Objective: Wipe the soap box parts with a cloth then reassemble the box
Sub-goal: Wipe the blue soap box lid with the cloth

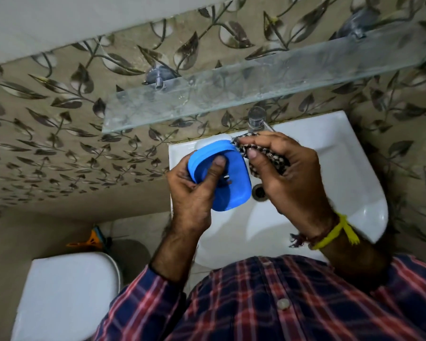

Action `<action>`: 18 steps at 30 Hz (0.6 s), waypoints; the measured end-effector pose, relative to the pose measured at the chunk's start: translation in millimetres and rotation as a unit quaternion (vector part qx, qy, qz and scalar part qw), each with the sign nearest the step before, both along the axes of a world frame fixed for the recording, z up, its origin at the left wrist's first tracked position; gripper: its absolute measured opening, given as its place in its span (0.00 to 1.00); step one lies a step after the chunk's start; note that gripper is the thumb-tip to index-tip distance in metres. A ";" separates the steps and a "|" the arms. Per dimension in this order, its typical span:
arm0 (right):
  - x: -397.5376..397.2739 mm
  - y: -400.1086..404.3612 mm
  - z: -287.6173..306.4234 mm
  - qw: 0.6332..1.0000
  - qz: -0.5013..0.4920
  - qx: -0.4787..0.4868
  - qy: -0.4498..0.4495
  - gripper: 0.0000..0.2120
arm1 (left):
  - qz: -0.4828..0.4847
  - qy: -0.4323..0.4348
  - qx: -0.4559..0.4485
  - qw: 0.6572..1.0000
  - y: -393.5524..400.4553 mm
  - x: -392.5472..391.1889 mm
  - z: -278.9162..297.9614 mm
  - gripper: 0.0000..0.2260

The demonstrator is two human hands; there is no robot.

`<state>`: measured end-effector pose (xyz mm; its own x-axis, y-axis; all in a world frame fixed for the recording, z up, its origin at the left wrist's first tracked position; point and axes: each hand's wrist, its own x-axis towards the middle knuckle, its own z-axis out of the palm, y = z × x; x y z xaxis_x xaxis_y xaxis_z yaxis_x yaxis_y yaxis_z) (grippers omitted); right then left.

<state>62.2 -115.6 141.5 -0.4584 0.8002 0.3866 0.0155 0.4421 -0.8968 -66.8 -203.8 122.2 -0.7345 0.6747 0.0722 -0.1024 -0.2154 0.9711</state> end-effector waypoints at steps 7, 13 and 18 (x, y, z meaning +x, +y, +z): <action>-1.4 -4.1 -0.3 0.999 -0.011 -0.048 0.022 0.10 | -0.025 -0.087 0.052 0.995 5.5 1.6 0.3 0.12; -1.7 -10.3 -0.2 0.999 -0.012 -0.039 0.023 0.09 | -0.012 -0.125 0.074 0.989 10.4 -6.3 6.9 0.07; -4.0 -5.1 -0.1 0.999 -0.028 0.014 0.011 0.10 | -0.027 -0.166 0.094 0.981 13.3 -1.4 10.0 0.07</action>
<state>58.3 -120.7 141.4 -0.4040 0.8135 0.4182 0.0225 0.4659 -0.8845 -68.2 -190.5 132.2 -0.7026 0.7105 -0.0386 -0.4228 -0.3733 0.8258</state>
